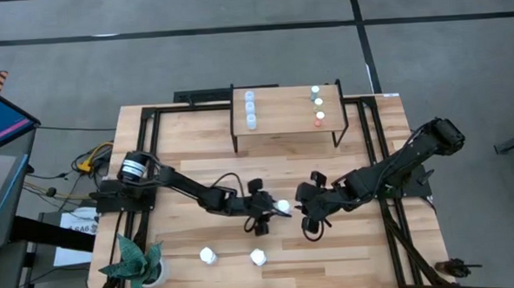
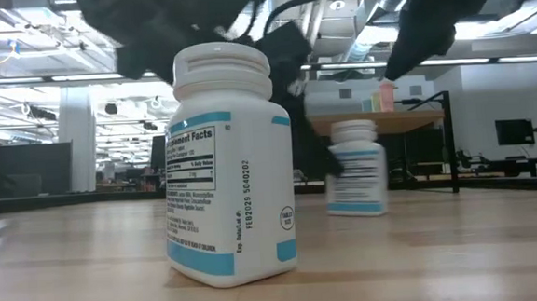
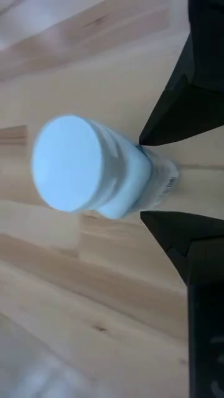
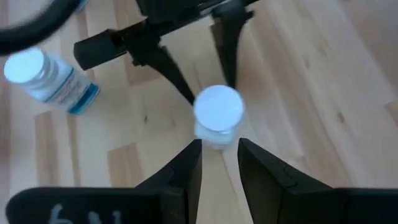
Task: Pick and place medicine bottles onto shelf by color
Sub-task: Put the top white big pill bottle on the shelf, then put the right white big pill bottle on the shelf
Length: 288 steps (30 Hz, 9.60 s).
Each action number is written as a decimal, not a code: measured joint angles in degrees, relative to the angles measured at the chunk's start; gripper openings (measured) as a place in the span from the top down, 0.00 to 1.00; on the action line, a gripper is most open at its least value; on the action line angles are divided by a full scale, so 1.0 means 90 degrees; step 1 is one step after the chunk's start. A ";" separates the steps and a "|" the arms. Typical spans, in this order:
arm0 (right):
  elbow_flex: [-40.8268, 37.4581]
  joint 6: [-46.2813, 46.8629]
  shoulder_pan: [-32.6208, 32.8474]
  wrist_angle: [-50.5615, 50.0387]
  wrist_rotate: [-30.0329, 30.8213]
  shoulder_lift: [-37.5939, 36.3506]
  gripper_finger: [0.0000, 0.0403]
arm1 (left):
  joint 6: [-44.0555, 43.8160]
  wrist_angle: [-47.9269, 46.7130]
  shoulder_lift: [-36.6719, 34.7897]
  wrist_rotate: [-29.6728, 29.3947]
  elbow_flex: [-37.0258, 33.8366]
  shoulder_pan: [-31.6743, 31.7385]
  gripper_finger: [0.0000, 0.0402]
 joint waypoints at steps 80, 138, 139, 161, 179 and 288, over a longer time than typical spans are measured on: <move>0.0010 0.0724 -0.0420 0.0959 0.0034 0.1207 0.35 | -0.1469 -0.7327 -0.3128 -0.1193 0.0570 -0.0734 0.58; 0.4339 -0.3630 -0.1743 -0.2910 -0.0327 0.1579 0.58 | -0.1536 -0.7339 -0.3123 -0.1209 0.0570 -0.0734 0.58; 0.4558 -0.3726 -0.1914 -0.3120 -0.0327 0.1579 0.58 | -0.1536 -0.7338 -0.3123 -0.1208 0.0570 -0.0732 0.58; 0.5365 -0.6553 -0.6368 -0.2738 -0.3145 0.1874 0.57 | -0.1446 -0.7320 -0.3123 -0.1210 0.0570 -0.0729 0.58; 0.5355 -0.6788 -0.6970 -0.2658 -0.3163 0.2601 0.56 | -0.1458 -0.7320 -0.3123 -0.1209 0.0570 -0.0729 0.58; 0.2940 -0.1221 0.0014 -0.3526 -0.1545 -0.0338 0.37 | -0.1227 -0.6055 -0.2930 0.1428 0.0565 -0.1274 0.58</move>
